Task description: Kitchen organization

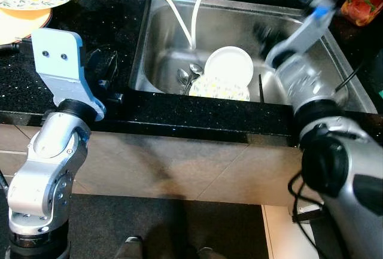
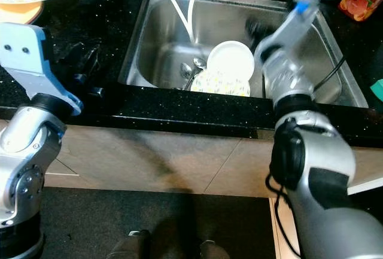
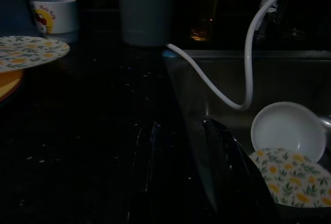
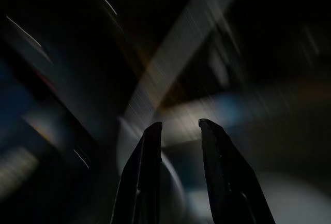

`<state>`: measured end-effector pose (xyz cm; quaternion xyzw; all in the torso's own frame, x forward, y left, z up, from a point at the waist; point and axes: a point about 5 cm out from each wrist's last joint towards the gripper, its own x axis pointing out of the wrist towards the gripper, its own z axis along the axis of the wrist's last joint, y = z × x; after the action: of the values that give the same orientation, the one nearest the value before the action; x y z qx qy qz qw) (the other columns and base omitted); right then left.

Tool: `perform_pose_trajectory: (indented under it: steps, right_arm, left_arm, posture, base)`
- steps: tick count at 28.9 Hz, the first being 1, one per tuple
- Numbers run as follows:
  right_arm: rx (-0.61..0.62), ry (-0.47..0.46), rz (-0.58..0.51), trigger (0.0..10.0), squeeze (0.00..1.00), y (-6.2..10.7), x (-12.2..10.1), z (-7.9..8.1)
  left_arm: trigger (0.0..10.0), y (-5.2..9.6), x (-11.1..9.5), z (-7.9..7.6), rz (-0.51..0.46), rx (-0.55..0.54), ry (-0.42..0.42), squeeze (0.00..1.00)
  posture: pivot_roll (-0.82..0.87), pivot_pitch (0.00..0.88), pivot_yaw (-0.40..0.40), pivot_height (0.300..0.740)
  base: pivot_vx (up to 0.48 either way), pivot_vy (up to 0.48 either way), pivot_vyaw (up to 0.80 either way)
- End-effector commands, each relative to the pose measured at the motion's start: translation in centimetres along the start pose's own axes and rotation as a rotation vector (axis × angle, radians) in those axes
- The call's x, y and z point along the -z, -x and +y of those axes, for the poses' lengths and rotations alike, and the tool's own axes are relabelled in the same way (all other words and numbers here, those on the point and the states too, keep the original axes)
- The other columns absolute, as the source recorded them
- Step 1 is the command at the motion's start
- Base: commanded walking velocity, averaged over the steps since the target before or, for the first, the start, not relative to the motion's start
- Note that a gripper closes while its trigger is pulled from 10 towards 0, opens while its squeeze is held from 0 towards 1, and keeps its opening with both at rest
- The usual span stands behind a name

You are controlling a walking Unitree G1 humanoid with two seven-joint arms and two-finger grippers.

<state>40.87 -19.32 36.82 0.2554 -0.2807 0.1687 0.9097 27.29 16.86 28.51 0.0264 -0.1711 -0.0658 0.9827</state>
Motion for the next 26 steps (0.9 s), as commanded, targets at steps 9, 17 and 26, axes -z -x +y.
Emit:
perform_pose_trajectory:
  steps: [9, 17, 26]
  right_arm:
    - [-0.546, 0.28, 0.032, 10.0, 0.0, 4.5, -0.8, 7.6]
    - [-0.225, 0.432, 0.182, 10.0, 0.0, 10.0, 4.2, 4.8]
    - [0.074, 0.341, -0.006, 10.0, 0.0, 8.9, 2.6, 3.5]
  left_arm:
    - [10.0, -1.3, 0.0, -0.4, -0.042, 0.037, -0.072, 0.0]
    - [10.0, -2.7, -1.8, 4.2, -0.03, 0.058, -0.121, 0.0]
    - [10.0, -2.7, 1.2, 2.6, 0.055, 0.043, -0.12, 0.0]
  posture:
    - [0.2, 0.142, -0.081, 0.74]
    - [0.17, 0.096, -0.07, 0.74]
    - [0.19, 0.072, -0.073, 0.74]
  base:
    - [0.0, 0.0, 0.0]
    - [0.0, 0.0, 0.0]
    - [0.0, 0.0, 0.0]
